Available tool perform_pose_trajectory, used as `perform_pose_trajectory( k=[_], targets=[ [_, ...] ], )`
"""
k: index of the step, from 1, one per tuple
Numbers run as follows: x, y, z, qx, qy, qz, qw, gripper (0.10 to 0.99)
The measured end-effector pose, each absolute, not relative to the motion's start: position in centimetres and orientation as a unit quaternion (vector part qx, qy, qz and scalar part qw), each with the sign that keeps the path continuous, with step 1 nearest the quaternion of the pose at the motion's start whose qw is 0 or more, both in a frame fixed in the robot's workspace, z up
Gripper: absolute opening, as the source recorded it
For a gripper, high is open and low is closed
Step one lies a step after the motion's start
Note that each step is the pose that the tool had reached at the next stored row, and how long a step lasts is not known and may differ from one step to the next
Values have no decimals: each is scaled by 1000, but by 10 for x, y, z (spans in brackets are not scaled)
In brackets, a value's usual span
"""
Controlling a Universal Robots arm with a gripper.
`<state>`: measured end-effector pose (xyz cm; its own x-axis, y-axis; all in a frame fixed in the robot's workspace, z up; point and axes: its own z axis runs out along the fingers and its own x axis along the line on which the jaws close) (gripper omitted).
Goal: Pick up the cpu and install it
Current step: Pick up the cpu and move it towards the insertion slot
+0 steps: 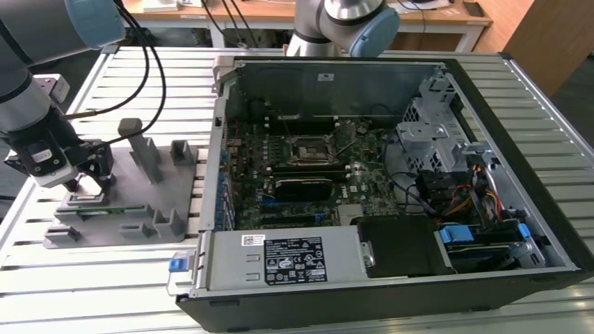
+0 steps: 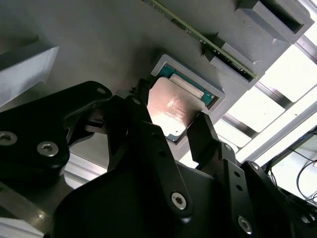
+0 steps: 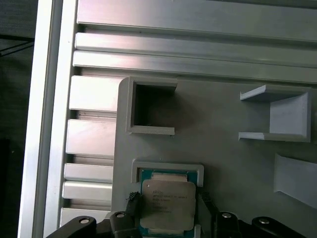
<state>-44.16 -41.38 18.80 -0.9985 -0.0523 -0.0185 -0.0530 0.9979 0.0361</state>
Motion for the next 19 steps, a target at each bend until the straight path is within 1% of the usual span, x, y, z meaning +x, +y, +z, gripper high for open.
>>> perform_pose_trajectory(
  k=[8,9,19],
  targets=[
    [-442,-414,188,-26,999,18,9,588],
    [-442,-414,188,-26,999,18,9,647],
    [-442,-414,187,-26,999,17,9,639]
  ],
)
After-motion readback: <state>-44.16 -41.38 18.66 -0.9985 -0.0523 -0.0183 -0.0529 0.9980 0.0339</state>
